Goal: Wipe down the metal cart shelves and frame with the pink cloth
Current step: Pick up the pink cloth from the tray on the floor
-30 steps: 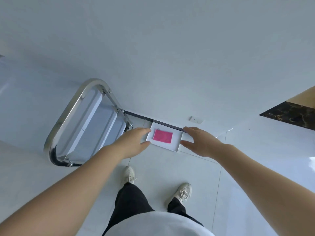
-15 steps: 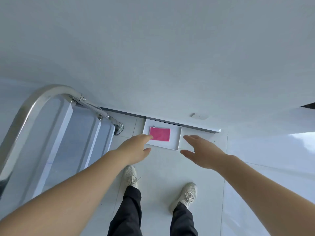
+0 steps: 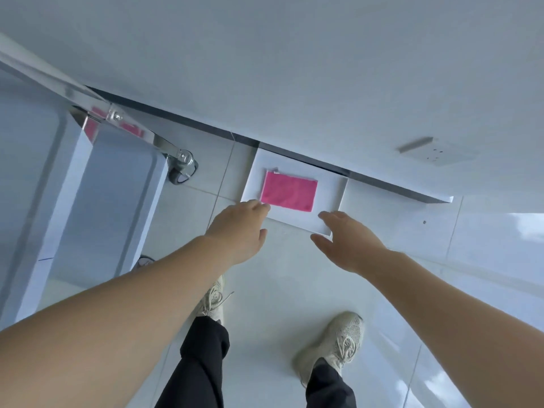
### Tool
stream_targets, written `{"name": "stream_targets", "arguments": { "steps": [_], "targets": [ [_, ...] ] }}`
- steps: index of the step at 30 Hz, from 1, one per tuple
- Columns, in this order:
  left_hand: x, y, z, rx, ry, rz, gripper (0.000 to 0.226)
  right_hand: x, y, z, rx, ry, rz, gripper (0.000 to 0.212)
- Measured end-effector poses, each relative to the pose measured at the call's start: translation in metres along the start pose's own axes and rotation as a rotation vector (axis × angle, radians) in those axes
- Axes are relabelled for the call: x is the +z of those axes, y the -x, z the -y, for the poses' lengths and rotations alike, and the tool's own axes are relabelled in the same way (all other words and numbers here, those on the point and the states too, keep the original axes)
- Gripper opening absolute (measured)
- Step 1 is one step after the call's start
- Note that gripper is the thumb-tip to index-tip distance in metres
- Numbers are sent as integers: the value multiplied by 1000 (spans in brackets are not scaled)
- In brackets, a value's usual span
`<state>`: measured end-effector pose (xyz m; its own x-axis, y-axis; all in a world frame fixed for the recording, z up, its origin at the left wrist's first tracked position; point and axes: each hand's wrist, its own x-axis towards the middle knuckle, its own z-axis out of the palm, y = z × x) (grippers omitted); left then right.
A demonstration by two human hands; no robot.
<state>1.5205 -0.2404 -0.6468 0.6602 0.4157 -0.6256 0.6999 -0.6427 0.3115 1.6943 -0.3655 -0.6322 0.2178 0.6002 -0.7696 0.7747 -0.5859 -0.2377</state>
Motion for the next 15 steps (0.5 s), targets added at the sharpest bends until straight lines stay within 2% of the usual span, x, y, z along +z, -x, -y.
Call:
{"name": "stream_targets", "arguments": {
  "steps": [7, 15],
  "targets": [
    [84, -72, 41, 38, -47, -41, 44, 76, -104, -27, 9, 39, 11, 50],
    [137, -124, 70, 59, -21, -71, 47, 135, -213, -54, 48, 41, -52, 51]
  ]
}}
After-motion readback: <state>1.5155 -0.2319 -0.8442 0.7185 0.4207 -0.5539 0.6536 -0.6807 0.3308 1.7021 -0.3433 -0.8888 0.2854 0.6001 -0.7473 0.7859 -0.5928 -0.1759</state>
